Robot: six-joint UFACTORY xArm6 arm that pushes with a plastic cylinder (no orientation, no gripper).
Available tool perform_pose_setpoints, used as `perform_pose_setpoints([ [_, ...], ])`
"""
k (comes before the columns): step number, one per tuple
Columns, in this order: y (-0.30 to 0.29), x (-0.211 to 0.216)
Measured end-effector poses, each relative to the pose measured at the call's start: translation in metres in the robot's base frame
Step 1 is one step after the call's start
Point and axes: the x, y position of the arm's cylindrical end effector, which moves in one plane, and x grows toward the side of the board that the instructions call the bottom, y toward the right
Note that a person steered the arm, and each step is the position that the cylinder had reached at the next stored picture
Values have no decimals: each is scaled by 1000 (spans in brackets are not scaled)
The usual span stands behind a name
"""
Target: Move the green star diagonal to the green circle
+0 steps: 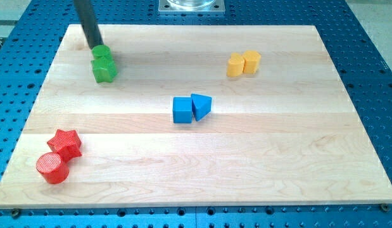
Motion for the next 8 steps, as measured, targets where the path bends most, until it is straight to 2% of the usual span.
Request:
perform_pose_setpoints([
  [1,26,2],
  [2,-19,3],
  [3,-15,50],
  [4,38,86],
  [5,32,99],
  [6,-13,105],
  [7,14,132],
  [8,79,138],
])
